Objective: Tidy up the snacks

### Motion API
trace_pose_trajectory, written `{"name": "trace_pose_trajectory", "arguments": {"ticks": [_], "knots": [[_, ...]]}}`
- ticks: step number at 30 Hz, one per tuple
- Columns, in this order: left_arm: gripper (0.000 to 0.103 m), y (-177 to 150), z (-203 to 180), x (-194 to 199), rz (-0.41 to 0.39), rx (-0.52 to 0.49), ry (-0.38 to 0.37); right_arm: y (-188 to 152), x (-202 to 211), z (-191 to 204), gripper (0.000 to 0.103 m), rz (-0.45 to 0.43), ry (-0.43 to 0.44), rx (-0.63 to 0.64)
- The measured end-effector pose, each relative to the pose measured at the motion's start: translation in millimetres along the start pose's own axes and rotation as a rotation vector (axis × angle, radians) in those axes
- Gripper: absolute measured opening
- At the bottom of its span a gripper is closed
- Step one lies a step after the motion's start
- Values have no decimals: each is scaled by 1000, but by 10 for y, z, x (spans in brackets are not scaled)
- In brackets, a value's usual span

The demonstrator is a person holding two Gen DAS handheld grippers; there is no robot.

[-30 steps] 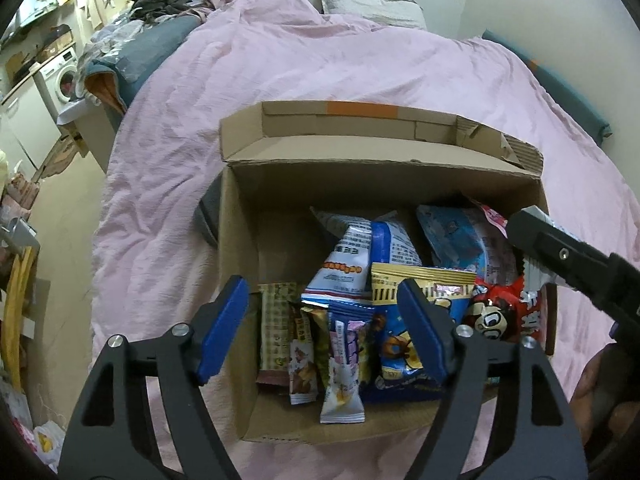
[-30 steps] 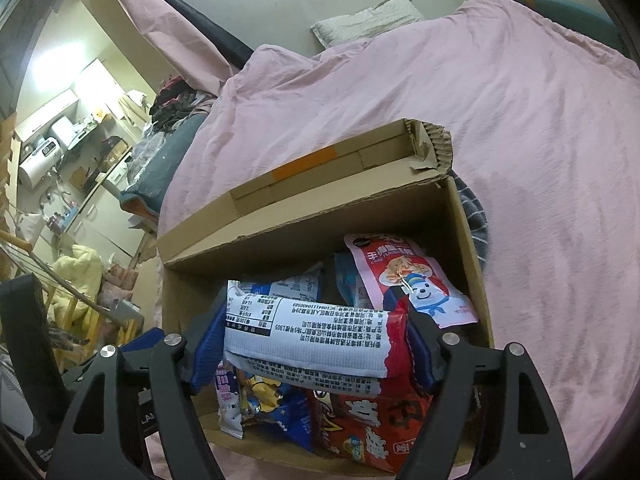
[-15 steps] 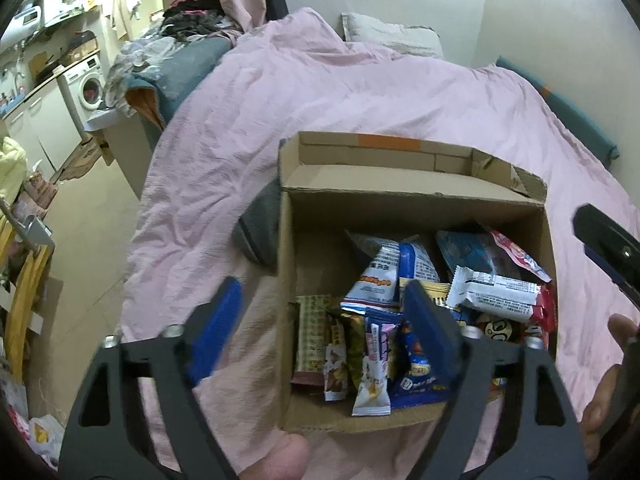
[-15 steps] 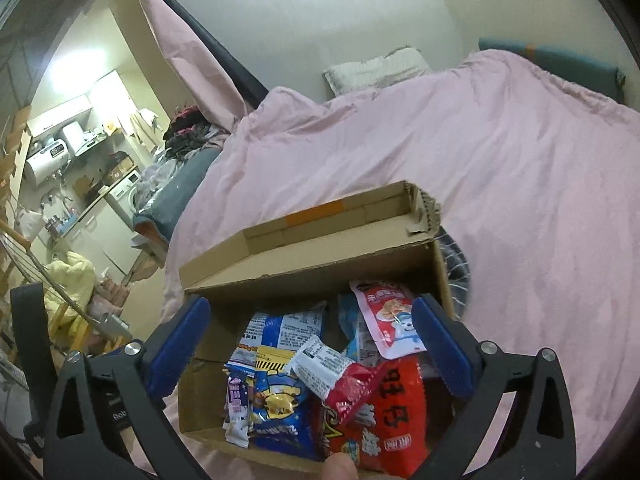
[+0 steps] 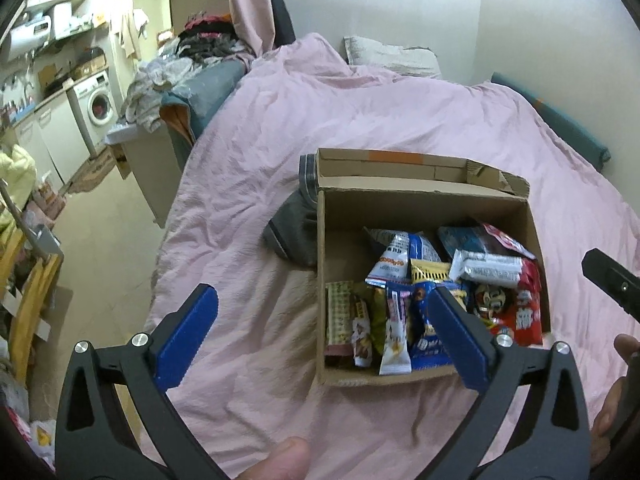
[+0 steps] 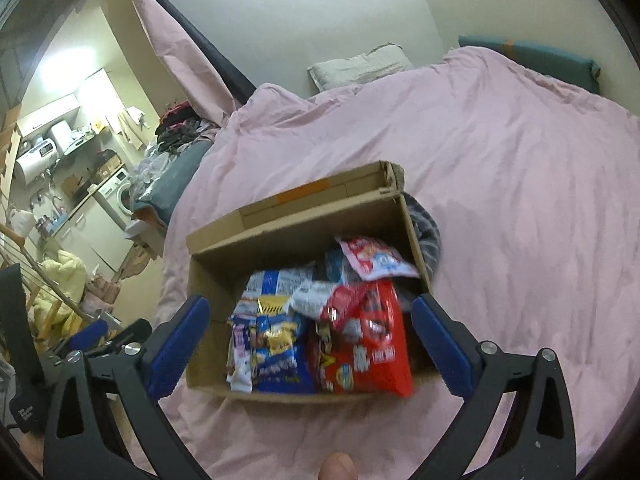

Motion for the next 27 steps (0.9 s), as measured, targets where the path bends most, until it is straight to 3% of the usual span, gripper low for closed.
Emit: {"name": "trace_pose_trajectory", "arguments": {"ticks": [13,27], "knots": [[103,-225,3,450,-70,-26,2,-278,290,-102,103,-25,-54,24],[103,-701,73,506,-39,43,-24,-713,435,-93,103,-50,-136,103]]}}
Point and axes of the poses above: each gripper's, at about its wrist camera, not at the fingertips, and x roughly against the way its jaws point, z to its left, y to its top, the point moved 9 cm from there along -x, roughly the way its jaws point, and after that the axes turned 15 degrees about -x, right-handed, at the moved point
